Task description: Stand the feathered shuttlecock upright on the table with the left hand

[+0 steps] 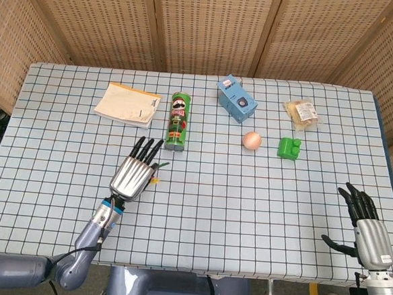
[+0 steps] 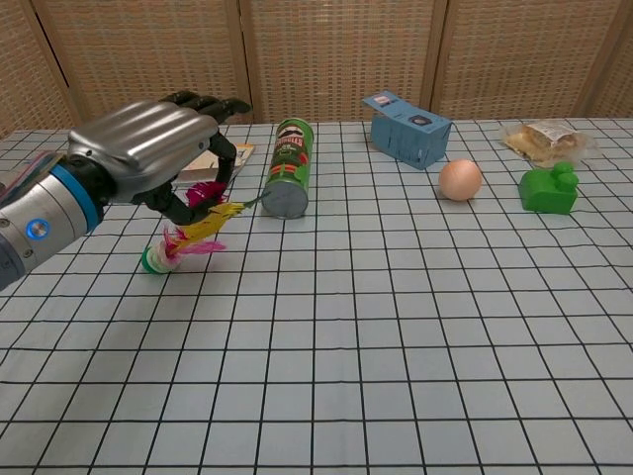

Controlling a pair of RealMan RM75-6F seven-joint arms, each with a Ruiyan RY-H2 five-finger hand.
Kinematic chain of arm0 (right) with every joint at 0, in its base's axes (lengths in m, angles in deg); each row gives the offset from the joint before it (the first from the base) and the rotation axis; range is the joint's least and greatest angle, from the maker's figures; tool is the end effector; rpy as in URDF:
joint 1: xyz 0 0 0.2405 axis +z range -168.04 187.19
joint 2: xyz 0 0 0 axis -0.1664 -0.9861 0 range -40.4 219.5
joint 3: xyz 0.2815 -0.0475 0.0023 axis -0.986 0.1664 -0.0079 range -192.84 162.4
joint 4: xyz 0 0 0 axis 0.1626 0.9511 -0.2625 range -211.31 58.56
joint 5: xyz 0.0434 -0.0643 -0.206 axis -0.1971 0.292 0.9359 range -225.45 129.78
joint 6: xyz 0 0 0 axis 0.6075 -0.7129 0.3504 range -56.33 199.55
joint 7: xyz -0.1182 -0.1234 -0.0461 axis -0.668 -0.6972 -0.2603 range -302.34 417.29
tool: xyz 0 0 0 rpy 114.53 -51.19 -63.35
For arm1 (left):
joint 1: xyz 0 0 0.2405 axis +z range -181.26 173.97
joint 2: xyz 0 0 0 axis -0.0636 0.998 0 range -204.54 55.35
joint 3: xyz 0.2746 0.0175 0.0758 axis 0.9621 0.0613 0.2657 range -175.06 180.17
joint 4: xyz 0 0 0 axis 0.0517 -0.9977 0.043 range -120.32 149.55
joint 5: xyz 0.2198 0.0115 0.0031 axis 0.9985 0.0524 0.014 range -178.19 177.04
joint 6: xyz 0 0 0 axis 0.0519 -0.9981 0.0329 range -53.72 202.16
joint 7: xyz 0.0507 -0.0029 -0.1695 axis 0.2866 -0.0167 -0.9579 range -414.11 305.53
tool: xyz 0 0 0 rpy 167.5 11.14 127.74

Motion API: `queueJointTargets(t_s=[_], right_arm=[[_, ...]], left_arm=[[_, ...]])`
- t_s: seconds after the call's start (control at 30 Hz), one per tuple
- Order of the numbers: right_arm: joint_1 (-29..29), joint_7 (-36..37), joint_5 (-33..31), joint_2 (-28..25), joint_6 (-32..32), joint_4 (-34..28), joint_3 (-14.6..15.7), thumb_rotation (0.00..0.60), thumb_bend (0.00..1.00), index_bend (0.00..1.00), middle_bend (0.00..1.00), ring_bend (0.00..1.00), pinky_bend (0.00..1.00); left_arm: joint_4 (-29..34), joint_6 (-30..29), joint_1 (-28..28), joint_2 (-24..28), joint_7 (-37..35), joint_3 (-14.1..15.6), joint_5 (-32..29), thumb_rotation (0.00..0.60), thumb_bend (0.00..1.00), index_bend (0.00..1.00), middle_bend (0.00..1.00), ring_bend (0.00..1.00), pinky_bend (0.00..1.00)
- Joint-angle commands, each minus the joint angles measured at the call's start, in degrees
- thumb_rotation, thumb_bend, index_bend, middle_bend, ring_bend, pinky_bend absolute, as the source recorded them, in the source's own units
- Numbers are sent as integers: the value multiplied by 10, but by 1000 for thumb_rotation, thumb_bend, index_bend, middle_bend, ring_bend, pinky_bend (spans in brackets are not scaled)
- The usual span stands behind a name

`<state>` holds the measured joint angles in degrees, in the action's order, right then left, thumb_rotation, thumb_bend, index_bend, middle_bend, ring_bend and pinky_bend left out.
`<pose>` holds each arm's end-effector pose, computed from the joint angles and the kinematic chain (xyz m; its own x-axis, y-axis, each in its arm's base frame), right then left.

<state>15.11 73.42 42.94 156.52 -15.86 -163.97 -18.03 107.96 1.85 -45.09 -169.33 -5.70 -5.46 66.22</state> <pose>-0.3352 -0.2211 0.1534 0.1644 0.0175 0.9862 -0.9804 -0.1073 0.1653 -0.1080 0.3517 -0.0391 0.6358 -0.0516 0.7701 0.6882 -0.4139 -0.5959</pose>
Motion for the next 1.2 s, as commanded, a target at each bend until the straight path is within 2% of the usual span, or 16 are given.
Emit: queueJointTargets(t_s=[0.03,0.37,0.67,1.2], right_arm=[[0,-1,1,0,-1,0,0,600,36,101,0,0,21],[1,-15,5,6,0,1,2,600,34,100,0,0,21],[1,-22,8,9,-1,0,4,600,34,100,0,0,21],[1,-24,7,9,2,-1,5,600,33,98,0,0,21]], left_arm=[[-1,-7,13,21,-33,-1,12,600,471,713,0,0,0],[-19,-16,34,48,-114,-6,32,600,473,725,10,0,0],[-23,-33,48,60,-158,-5,65,600,478,729,15,0,0],[-68,-43,70,48,-215,2,98,600,478,730,18,0,0]])
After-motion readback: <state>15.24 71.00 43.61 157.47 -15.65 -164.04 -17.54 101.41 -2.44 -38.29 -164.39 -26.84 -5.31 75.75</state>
